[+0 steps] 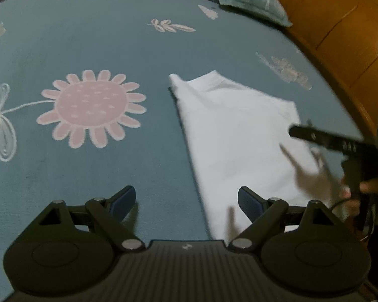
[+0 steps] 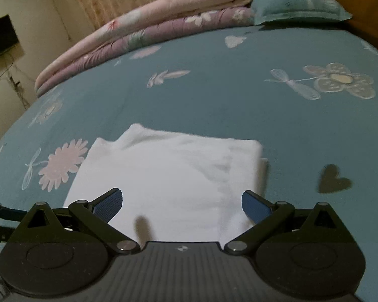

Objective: Fold clothes
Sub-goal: 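Roll the left gripper and grasp the folded shirt's side edge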

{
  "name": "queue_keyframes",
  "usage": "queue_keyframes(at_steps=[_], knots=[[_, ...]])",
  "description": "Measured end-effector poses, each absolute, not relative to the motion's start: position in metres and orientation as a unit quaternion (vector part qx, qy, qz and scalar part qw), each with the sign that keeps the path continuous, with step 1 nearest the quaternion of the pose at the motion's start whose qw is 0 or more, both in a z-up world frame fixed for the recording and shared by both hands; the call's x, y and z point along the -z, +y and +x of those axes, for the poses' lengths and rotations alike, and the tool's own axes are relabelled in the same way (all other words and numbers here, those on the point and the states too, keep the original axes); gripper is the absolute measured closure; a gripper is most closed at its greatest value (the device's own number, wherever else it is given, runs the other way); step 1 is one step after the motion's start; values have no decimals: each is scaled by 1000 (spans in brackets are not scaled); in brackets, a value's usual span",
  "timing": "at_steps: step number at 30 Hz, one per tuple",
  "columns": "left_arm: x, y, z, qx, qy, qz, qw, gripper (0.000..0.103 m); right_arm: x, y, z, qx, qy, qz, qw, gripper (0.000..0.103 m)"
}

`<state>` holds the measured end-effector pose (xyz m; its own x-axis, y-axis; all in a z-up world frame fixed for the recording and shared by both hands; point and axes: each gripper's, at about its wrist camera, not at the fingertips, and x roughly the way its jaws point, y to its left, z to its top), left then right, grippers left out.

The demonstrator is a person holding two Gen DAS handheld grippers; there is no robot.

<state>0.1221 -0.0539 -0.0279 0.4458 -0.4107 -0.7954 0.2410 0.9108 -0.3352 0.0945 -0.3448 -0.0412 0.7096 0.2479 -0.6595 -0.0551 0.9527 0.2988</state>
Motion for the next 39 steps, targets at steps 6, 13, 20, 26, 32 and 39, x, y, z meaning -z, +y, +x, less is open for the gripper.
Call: queue_keyframes(at_steps=[6, 13, 20, 26, 32, 39], knots=[[35, -63, 131, 238, 489, -140, 828, 15, 56, -379, 65, -75, 403, 193, 891, 0], [56, -63, 139, 255, 512, -192, 797, 15, 69, -396, 52, -114, 404, 267, 867, 0], [70, -56, 154, 289, 506, -263, 769, 10, 72, -392, 67, -128, 408, 263, 865, 0], [79, -65, 181, 319, 504, -293, 747, 6, 78, -400, 81, -137, 397, 298, 857, 0], [80, -77, 198, 325, 501, -294, 746, 5, 87, -413, 113, -168, 396, 361, 828, 0], [83, -73, 190, 324, 496, -309, 744, 3, 88, -409, 115, -188, 405, 365, 817, 0]])
